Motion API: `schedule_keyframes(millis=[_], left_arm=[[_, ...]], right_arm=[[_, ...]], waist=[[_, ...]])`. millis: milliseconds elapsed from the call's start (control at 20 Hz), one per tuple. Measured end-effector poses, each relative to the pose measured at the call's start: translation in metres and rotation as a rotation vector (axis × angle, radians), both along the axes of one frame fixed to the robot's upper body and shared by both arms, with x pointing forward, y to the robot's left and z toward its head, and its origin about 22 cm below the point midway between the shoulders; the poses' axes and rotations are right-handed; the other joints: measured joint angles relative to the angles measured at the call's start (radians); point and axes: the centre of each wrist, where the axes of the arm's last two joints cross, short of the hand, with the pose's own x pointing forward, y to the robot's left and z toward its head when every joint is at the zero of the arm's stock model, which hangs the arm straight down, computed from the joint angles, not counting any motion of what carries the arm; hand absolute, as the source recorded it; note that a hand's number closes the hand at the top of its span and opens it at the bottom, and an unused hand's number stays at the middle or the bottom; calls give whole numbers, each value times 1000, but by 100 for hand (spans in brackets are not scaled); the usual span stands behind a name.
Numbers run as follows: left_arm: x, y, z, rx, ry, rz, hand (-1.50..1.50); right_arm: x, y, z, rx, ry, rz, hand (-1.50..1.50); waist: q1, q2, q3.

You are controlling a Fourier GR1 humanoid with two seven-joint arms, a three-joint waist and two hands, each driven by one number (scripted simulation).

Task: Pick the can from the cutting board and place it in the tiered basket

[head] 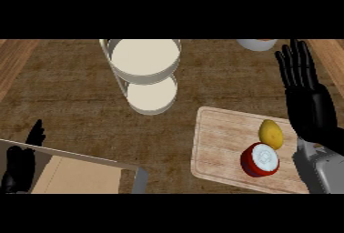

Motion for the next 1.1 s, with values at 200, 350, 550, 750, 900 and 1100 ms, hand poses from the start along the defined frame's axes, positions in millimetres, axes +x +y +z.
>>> schedule_keyframes(millis=[200,350,550,750,900,1100], left_arm=[[-2,5,15,-29,17,-30,0],[7,20,43,-39,11,-71,0],[23,26,77,-41,-39,-128,0],[38,16,95,-56,-71,-173,0],[45,9,103,-75,-84,-183,0],[50,4,111,-77,-84,-193,0]], right_arm=[[-15,-8,-8,-2,-18,147,150],[-21,-25,-14,-46,-11,189,-150],[-30,-56,-45,32,56,32,-150],[-43,-72,-56,-37,8,81,-150],[-54,-87,-53,-161,-13,124,-150],[-70,-110,-42,-376,-6,105,-150]], waist=[[-6,5,-12],[-39,5,-5],[-69,10,2],[-74,9,-1],[-75,5,-6],[-91,-1,-11]])
